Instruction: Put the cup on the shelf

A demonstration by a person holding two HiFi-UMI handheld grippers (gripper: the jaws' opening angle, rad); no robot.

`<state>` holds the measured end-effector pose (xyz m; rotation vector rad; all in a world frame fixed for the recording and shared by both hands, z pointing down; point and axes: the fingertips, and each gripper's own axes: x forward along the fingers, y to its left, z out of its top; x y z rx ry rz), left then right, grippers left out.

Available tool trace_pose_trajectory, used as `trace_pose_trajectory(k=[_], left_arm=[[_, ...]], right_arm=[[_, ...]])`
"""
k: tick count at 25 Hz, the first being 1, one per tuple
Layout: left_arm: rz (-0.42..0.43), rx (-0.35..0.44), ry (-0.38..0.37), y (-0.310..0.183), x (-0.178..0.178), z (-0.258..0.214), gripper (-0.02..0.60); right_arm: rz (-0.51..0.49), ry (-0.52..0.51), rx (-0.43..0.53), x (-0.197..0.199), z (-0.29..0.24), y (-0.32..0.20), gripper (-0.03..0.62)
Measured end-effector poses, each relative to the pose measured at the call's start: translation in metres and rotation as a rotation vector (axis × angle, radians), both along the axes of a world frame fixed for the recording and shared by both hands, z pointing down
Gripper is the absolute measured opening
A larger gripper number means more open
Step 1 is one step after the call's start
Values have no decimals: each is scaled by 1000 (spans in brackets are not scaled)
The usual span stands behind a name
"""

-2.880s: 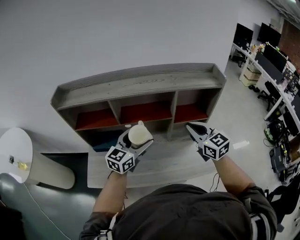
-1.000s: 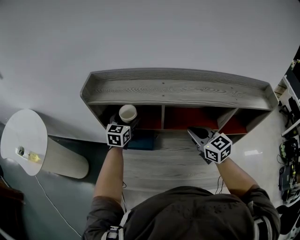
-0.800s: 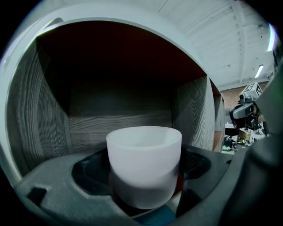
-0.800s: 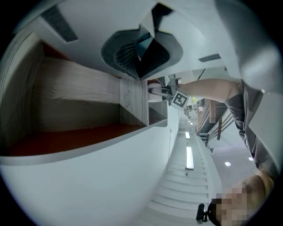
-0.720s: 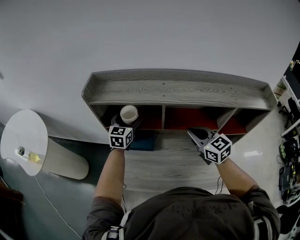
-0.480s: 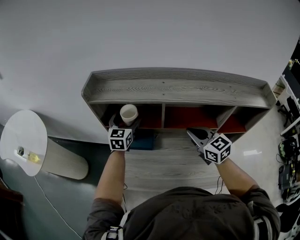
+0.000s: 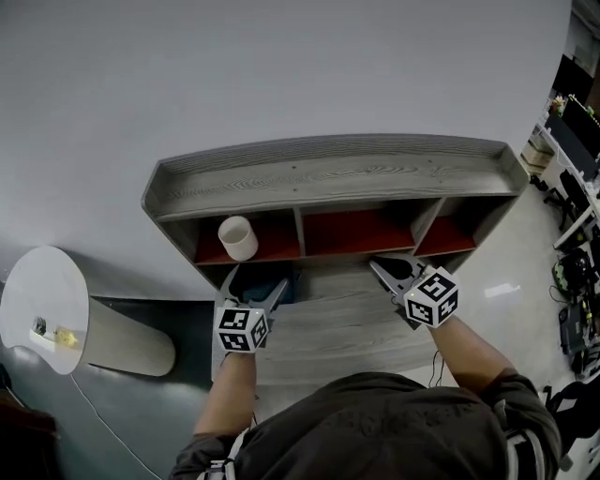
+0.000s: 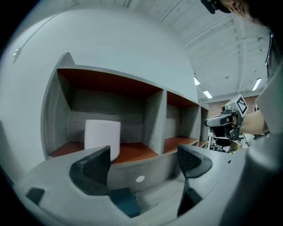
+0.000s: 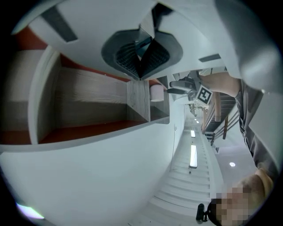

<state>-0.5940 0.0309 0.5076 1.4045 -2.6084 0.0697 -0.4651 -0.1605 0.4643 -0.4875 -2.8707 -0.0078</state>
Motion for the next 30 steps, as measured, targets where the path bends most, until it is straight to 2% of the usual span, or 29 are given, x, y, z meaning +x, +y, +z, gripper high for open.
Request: trace_pose_trajectory(k=[6, 14, 15, 17, 18, 25, 30], left_arm=[[219, 97, 44, -85, 82, -10, 443], [515, 130, 17, -219, 205, -25, 423], [543, 131, 11, -233, 220, -25, 396], [588, 136, -1, -261, 250, -26, 232], [613, 140, -5, -274, 265, -27, 191], [821, 159, -1, -358, 390, -39, 86], [953, 163, 25, -400, 465, -41, 38]], right_arm=[[110, -9, -8, 60, 0, -52, -9], [347, -20, -16, 192, -2, -149, -9], [380, -22, -17, 210, -1, -161, -9], [446, -26, -20, 248, -1, -183, -9], [478, -28, -21, 267, -1, -193, -9], [699, -43, -29, 416, -4, -248, -9], [835, -54, -35, 503, -4, -267, -9]])
